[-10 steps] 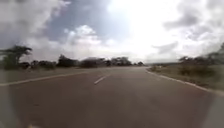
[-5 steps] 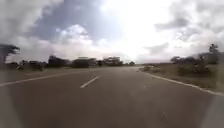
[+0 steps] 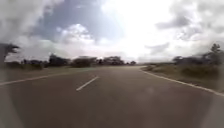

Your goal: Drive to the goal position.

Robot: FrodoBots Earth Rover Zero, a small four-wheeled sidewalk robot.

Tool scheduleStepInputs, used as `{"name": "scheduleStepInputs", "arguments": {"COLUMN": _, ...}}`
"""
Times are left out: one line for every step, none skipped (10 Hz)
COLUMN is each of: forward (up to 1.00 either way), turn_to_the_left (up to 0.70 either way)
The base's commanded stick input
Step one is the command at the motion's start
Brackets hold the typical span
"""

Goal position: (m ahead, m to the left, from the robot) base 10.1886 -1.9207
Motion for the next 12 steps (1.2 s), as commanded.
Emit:
{"name": "scheduleStepInputs", "arguments": {"forward": 1.0, "turn_to_the_left": 0.0}}
{"name": "scheduleStepInputs", "arguments": {"forward": 1.0, "turn_to_the_left": 0.0}}
{"name": "scheduleStepInputs", "arguments": {"forward": 1.0, "turn_to_the_left": 0.0}}
{"name": "scheduleStepInputs", "arguments": {"forward": 1.0, "turn_to_the_left": 0.0}}
{"name": "scheduleStepInputs", "arguments": {"forward": 1.0, "turn_to_the_left": 0.0}}
{"name": "scheduleStepInputs", "arguments": {"forward": 1.0, "turn_to_the_left": 0.0}}
{"name": "scheduleStepInputs", "arguments": {"forward": 1.0, "turn_to_the_left": 0.0}}
{"name": "scheduleStepInputs", "arguments": {"forward": 1.0, "turn_to_the_left": 0.0}}
{"name": "scheduleStepInputs", "arguments": {"forward": 1.0, "turn_to_the_left": 0.0}}
{"name": "scheduleStepInputs", "arguments": {"forward": 1.0, "turn_to_the_left": 0.0}}
{"name": "scheduleStepInputs", "arguments": {"forward": 1.0, "turn_to_the_left": 0.0}}
{"name": "scheduleStepInputs", "arguments": {"forward": 1.0, "turn_to_the_left": 0.0}}
